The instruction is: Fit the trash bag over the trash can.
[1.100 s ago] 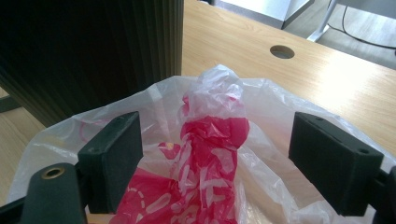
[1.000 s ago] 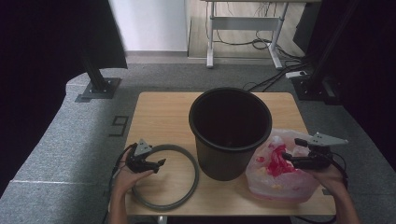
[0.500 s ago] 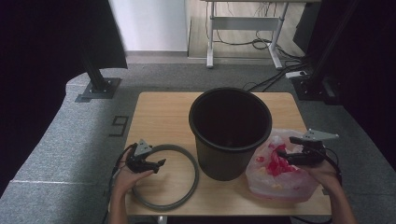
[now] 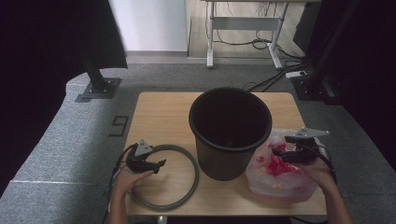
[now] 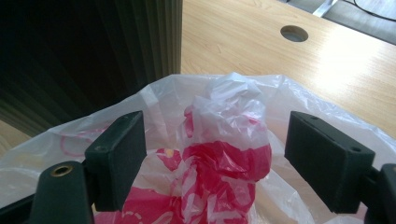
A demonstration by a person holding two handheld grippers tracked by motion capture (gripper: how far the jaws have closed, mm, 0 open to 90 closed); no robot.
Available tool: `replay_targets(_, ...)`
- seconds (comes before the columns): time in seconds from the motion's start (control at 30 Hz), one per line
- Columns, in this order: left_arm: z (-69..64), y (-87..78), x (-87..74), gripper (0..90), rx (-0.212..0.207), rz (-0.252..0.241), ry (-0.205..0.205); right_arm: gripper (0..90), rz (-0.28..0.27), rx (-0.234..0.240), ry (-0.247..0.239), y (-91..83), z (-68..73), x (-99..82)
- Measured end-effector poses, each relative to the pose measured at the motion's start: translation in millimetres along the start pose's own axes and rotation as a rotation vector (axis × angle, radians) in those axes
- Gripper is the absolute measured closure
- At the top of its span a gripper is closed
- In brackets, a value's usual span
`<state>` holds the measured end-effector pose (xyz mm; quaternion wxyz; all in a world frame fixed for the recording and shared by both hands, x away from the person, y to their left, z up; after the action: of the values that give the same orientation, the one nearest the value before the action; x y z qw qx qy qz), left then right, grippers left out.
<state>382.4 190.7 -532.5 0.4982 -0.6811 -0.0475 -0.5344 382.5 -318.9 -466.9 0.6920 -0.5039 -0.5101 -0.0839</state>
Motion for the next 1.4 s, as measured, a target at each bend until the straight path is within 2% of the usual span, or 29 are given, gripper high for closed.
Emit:
replay_targets(0.4,0.6,-0.9,-0.6,18.0,0.000,0.001,0.000,23.0,0.058,-0.019,0.016,12.5,-4.3,-7.0)
replay_targets(0.5,0.2,-0.3,-0.5,18.1,-0.001,0.002,0.000,26.4,0.069,-0.033,0.019,14.5,-5.9,-9.8)
replay_targets(0.57,0.2,-0.2,-0.5,18.2,-0.001,0.003,0.001,35.2,0.081,-0.043,0.017,15.6,-6.6,-11.0)
replay_targets(0.63,0.1,-0.3,-0.5,18.3,0.000,0.002,0.000,50.6,0.091,-0.042,0.006,15.6,-6.9,-11.9)
replay_targets(0.77,0.6,-0.8,-0.8,18.4,0.002,0.002,0.000,73.1,0.108,-0.037,-0.009,14.2,-7.3,-13.0)
replay_targets(0.87,0.6,-0.7,-1.1,18.4,0.001,0.004,0.000,80.8,0.098,-0.047,-0.022,10.9,-7.3,-12.8)
replay_targets(0.93,0.6,-0.7,-1.1,18.4,0.001,0.004,-0.001,82.9,0.086,-0.044,-0.027,8.0,-6.6,-12.6)
replay_targets(1.17,0.9,-0.9,-1.3,18.4,0.002,0.004,-0.002,85.3,0.029,-0.040,-0.030,-8.9,-5.5,-8.8)
replay_targets(1.4,0.7,0.0,-1.8,18.5,0.002,0.009,0.001,86.0,-0.037,-0.034,-0.034,-35.6,-8.1,-0.9)
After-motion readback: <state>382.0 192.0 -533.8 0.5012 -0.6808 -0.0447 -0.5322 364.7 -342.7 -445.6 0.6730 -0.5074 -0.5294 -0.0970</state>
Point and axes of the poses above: each handheld gripper's, and its own axes: y roughly forward along the jaws, x roughly out of its top, z roughly to its left, the point moved 5 cm from there along y, roughly forward along the jaws, and after that the axes turned 1 degree about -y, right-handed, at the moved point
